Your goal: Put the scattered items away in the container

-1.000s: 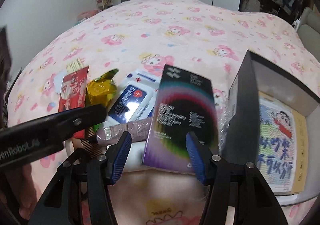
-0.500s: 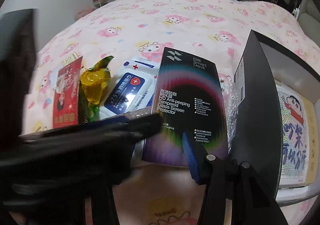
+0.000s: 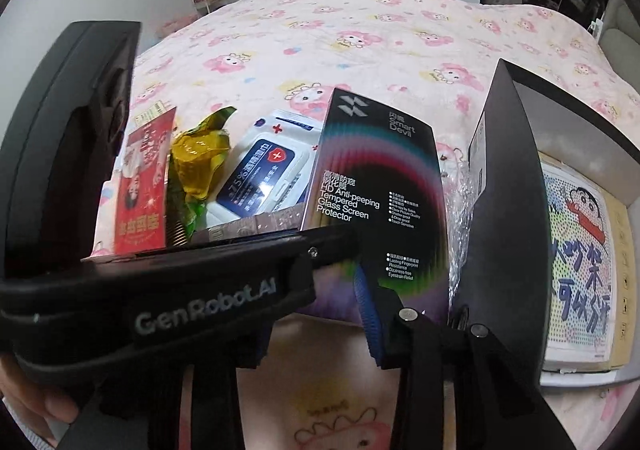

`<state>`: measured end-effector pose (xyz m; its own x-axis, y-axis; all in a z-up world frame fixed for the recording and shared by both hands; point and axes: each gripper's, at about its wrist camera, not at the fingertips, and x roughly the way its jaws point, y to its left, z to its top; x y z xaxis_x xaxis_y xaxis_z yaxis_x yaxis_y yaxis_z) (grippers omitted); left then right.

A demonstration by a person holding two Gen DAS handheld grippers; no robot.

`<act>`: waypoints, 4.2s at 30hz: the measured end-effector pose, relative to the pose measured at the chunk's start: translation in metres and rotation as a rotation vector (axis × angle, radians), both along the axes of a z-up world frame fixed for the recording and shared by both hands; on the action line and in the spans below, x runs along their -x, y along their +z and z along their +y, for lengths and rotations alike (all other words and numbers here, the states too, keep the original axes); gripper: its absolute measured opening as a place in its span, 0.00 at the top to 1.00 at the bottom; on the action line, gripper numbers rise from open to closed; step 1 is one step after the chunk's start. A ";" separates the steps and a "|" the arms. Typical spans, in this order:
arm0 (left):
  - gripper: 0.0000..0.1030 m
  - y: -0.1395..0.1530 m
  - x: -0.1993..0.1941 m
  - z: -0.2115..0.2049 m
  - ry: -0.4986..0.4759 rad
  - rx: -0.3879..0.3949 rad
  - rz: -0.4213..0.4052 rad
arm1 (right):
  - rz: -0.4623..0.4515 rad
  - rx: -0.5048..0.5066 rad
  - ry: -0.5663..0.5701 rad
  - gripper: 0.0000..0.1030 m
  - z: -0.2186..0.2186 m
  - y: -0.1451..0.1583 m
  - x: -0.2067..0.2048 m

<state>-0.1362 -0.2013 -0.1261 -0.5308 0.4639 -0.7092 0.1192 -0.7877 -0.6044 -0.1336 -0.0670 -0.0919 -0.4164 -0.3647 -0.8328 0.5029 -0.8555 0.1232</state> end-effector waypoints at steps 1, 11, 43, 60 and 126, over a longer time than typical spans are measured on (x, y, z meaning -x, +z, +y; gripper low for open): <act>0.75 0.003 -0.007 -0.001 0.007 0.003 0.008 | -0.008 0.007 0.011 0.65 0.001 0.001 -0.002; 0.75 0.005 -0.081 -0.018 0.087 -0.042 0.031 | -0.107 0.101 0.159 0.54 0.013 0.006 -0.054; 0.69 -0.018 -0.124 -0.002 0.112 -0.021 -0.041 | -0.303 0.222 -0.045 0.61 0.070 -0.038 -0.049; 0.64 -0.008 -0.094 0.007 0.053 0.104 -0.057 | -0.285 0.199 -0.094 0.54 0.074 -0.040 -0.036; 0.50 0.004 -0.141 0.073 0.086 0.248 -0.110 | -0.307 0.218 -0.026 0.56 0.148 -0.040 -0.078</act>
